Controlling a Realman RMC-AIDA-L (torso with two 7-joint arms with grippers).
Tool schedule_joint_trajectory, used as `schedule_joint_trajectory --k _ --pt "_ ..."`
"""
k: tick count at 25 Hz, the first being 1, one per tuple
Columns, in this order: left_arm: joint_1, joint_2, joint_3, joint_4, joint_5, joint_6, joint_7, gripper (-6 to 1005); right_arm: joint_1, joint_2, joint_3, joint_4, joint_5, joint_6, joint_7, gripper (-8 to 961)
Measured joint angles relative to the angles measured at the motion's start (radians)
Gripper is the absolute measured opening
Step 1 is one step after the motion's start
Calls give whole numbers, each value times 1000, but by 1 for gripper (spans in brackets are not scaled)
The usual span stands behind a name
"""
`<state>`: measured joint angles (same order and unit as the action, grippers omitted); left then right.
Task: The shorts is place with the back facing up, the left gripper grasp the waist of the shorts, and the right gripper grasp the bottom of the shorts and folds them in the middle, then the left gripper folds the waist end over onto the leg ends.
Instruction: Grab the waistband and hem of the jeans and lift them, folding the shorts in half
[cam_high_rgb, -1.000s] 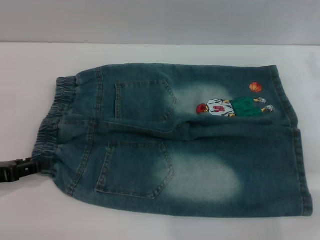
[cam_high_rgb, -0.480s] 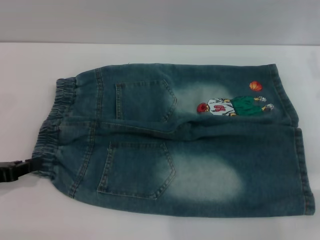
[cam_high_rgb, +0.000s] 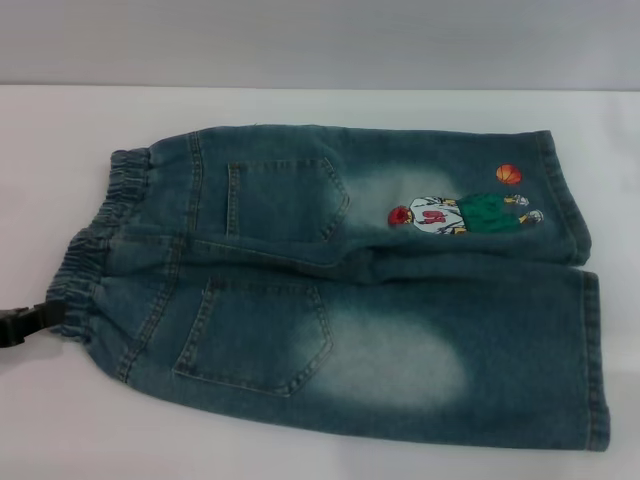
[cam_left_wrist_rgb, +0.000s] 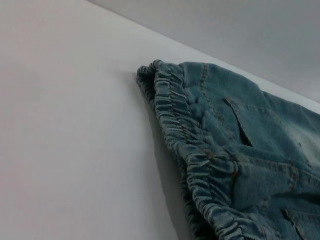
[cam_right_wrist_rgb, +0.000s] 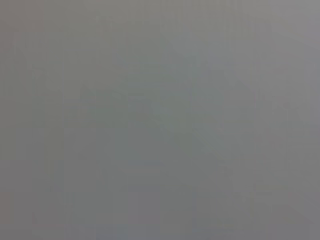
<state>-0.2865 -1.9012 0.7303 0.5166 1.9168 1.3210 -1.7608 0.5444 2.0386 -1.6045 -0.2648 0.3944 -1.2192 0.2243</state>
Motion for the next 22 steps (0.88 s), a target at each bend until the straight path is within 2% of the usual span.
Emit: schedule_joint_trajectory --k 3,9,12,15,18,22 --pt "-3 -1 -9 0 0 3 -1 44 -19 -33 5 -67 -131 -2 216 727" --pt "-4 -12 -27 3 -1 7 3 43 14 -151 17 -128 -522 -86 670 726" --pt "-3 -21 -34 10 -1 2 6 43 41 -195 81 -139 -723 -189 817 726" --pt "-3 -25 -50 13 -1 -2 6 44 52 -218 198 -175 -958 -283 918 726" --pt "-6 -26 -59 13 -1 -3 7 44 56 -228 325 -251 -1262 -365 1020 727" --pt "-16 -29 -70 13 -2 -2 7 44 74 -238 457 -313 -1577 -495 1115 727"
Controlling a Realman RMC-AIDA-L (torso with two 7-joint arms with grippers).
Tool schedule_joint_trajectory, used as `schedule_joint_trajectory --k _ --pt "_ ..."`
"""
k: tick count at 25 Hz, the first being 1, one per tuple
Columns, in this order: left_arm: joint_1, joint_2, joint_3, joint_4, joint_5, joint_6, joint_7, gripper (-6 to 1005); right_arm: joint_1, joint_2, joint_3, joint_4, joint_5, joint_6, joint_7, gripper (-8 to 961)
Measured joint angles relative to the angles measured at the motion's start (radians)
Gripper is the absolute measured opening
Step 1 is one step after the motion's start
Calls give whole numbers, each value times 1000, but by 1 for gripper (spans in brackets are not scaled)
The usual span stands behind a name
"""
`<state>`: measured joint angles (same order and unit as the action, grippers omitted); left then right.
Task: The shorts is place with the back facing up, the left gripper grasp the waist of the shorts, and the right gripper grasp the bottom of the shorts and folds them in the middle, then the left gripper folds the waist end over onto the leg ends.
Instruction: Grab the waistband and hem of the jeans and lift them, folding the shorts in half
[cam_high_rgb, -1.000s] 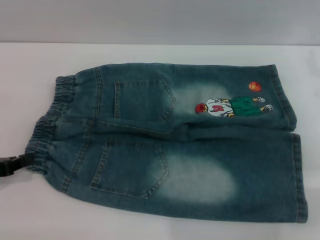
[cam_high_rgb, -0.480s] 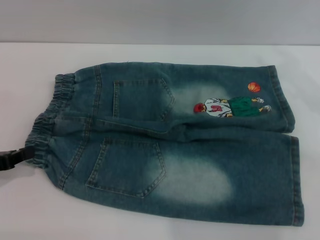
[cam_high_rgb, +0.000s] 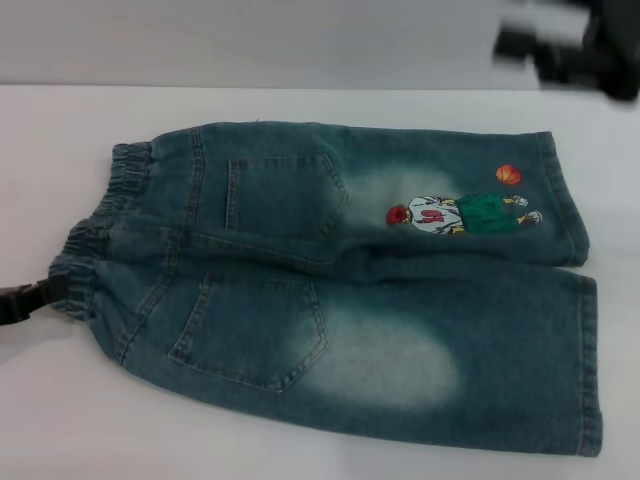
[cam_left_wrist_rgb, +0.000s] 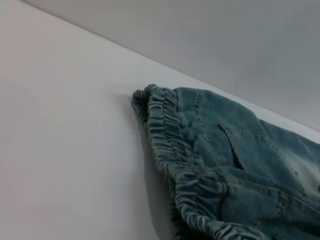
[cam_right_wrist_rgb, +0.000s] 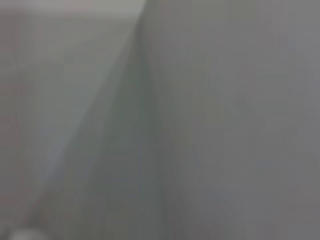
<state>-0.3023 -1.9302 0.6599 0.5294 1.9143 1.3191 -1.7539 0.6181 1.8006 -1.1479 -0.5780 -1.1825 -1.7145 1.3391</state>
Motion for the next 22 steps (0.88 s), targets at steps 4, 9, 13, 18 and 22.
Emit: schedule_joint_trajectory --k 4,9,13,18,22 --pt "-11 -7 -7 1 0 2 0 44 35 -22 95 -8 -248 -172 66 727" --pt "-17 -12 -9 1 0 0 1 44 61 -38 174 -11 -500 -303 122 727" --pt "-22 -26 -15 1 0 -1 5 44 60 -42 195 -12 -630 -320 145 727" --pt "-23 -47 -34 1 0 -3 17 44 56 -42 193 -15 -779 -323 158 726" --pt "-18 -64 -46 3 -1 -3 30 44 39 -39 196 -16 -878 -332 175 726"
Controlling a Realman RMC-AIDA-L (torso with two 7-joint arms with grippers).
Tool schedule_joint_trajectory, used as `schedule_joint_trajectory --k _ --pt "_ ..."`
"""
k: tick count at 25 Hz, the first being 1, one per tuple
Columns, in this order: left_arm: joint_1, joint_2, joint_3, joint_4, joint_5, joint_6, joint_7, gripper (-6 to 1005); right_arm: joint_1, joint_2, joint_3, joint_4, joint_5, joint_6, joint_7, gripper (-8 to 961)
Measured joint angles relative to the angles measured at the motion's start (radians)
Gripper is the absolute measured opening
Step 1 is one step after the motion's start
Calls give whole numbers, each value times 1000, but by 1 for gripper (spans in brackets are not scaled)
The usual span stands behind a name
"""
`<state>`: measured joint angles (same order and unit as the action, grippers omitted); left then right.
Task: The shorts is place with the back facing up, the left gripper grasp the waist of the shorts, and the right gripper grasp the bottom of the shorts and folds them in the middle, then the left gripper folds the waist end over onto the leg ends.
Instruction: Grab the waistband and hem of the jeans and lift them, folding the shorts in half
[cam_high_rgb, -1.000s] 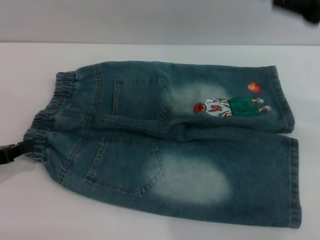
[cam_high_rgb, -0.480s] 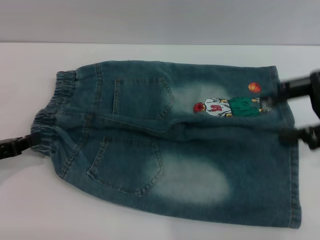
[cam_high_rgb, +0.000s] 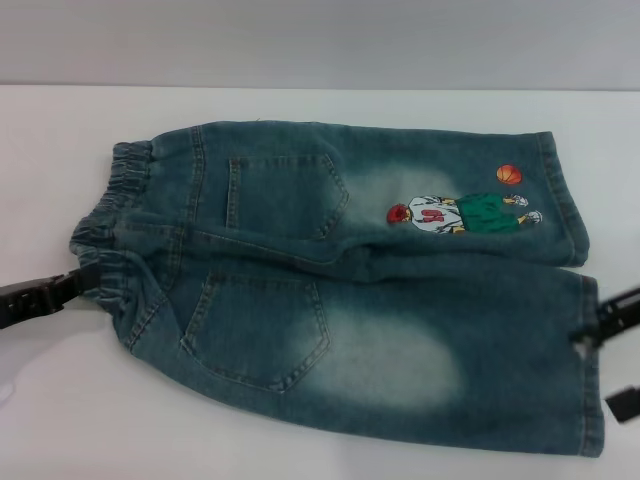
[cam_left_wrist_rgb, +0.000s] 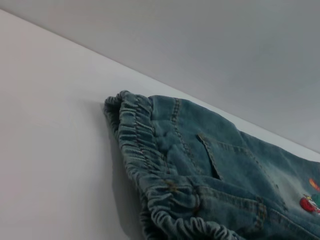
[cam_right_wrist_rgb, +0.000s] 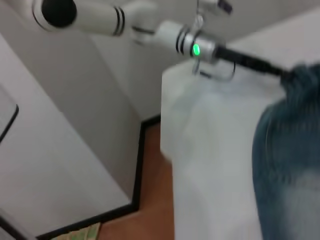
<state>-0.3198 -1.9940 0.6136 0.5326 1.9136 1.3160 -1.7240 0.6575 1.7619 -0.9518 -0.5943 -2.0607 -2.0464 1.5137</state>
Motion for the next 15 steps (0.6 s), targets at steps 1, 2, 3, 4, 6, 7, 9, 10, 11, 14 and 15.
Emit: schedule_joint_trajectory --k 1,2,3,4,6,7,9,10,11,14,15 --pt "2 -3 -2 2 0 0 1 44 -12 1 7 -1 -8 -2 0 726" --pt "2 -4 -3 3 0 0 2 44 -22 2 13 -4 -11 -3 1 726" --pt "4 -5 -6 6 0 2 2 44 -33 3 19 -6 -13 -3 1 726" --pt "4 -6 -8 7 0 4 2 44 -42 3 22 -8 -14 -3 6 726" --pt "6 -8 -13 10 -1 8 2 44 -52 3 25 -9 -21 -3 24 726" --pt "6 -8 -13 10 -1 8 2 44 -54 3 25 -9 -29 -3 35 726" --pt "6 -8 -14 11 -1 7 4 44 -55 3 26 -8 -59 -2 53 726" --pt "6 -8 -14 11 -1 7 4 44 -55 3 24 -7 -76 1 62 726" --pt "6 -8 -14 11 -1 7 4 44 -55 3 22 -6 -87 2 67 726" --pt "-1 -11 -11 12 0 2 11 44 -54 4 14 -3 -112 0 83 726" --pt "-2 -11 -10 12 0 2 11 44 -54 4 14 -3 -120 -3 89 727"
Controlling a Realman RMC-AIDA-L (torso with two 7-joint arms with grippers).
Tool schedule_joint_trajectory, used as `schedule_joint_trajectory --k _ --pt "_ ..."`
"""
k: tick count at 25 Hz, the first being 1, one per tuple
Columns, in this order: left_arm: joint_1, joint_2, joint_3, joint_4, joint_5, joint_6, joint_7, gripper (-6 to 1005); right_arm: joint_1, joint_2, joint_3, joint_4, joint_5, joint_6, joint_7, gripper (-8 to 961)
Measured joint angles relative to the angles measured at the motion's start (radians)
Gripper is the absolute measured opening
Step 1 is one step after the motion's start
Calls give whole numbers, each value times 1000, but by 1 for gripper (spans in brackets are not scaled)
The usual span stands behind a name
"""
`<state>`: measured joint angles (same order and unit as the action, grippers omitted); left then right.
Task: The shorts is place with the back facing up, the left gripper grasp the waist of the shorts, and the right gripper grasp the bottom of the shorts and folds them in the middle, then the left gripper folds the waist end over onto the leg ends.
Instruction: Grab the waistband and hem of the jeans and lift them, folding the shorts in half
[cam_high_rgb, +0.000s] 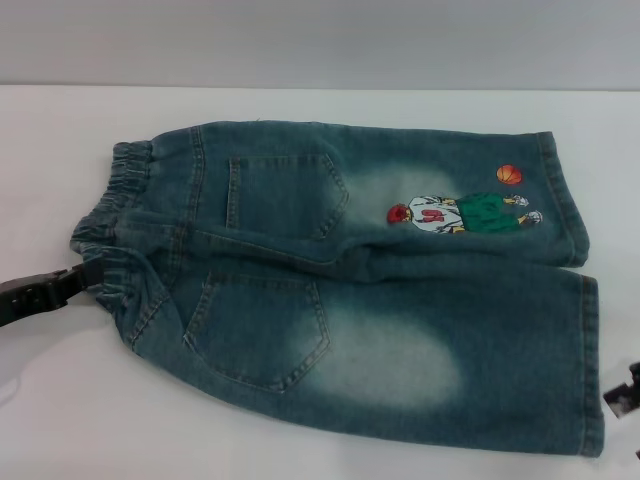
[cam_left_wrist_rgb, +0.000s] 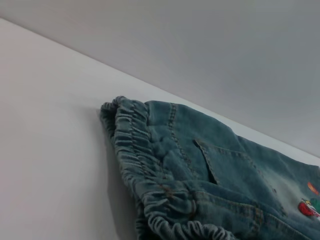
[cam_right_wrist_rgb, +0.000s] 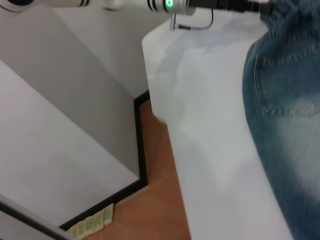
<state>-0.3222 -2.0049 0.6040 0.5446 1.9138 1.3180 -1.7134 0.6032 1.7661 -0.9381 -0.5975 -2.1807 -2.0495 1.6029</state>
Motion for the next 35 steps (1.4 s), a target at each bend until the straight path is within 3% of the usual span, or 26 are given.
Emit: schedule_joint_trajectory --k 8,15,25,35 --pt "-4 0 5 0 -1 2 0 43 -2 1 0 1 -90 -13 42 727" --pt "-6 -14 5 0 0 5 0 43 -11 1 3 1 -155 49 62 726" --pt "-9 -21 5 0 -1 7 1 43 -13 25 1 1 -232 113 94 725" --pt "-11 -23 5 0 -1 12 2 43 -8 26 1 -4 -266 125 99 726"
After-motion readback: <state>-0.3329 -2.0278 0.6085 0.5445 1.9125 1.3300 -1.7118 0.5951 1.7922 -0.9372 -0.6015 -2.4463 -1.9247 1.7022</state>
